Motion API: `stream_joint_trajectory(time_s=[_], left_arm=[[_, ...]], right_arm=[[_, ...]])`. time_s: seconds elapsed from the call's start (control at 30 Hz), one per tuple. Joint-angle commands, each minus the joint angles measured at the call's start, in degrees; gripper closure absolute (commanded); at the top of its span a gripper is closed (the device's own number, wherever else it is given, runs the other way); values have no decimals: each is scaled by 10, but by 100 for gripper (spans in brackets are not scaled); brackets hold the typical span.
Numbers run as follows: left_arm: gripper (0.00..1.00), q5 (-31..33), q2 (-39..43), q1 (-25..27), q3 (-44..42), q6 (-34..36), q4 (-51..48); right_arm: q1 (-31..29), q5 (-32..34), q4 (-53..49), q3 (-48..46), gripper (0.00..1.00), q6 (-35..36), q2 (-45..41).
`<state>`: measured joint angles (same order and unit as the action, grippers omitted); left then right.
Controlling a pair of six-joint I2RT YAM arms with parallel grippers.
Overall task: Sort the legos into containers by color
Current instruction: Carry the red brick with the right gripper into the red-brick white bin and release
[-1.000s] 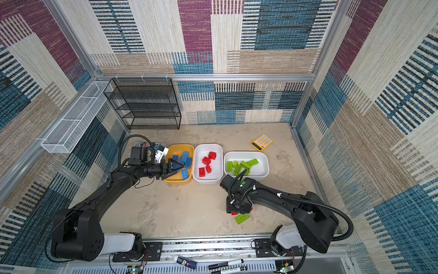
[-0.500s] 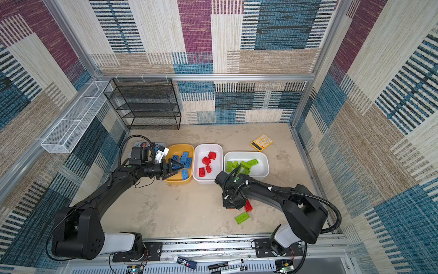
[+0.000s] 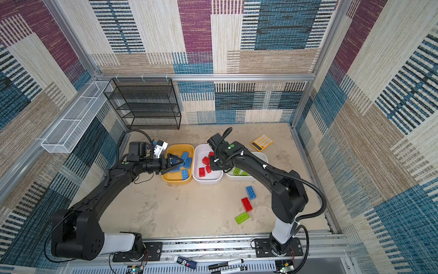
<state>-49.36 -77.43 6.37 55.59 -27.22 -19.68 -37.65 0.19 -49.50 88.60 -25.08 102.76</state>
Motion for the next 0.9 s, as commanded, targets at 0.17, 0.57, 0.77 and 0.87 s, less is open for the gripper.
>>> stream_joint_trajectory(time_s=[0.17, 0.57, 0.77, 0.87], left_arm=[[16, 20, 32, -2, -17, 9, -13], [16, 28, 47, -3, -35, 15, -12], [16, 22, 38, -3, -29, 17, -13], [16, 9, 33, -2, -31, 5, 0]], right_arm=[[17, 58, 21, 93, 75, 63, 124], [21, 58, 33, 156, 46, 87, 199], [21, 46, -3, 141, 30, 78, 127], [21, 35, -28, 86, 30, 50, 56]])
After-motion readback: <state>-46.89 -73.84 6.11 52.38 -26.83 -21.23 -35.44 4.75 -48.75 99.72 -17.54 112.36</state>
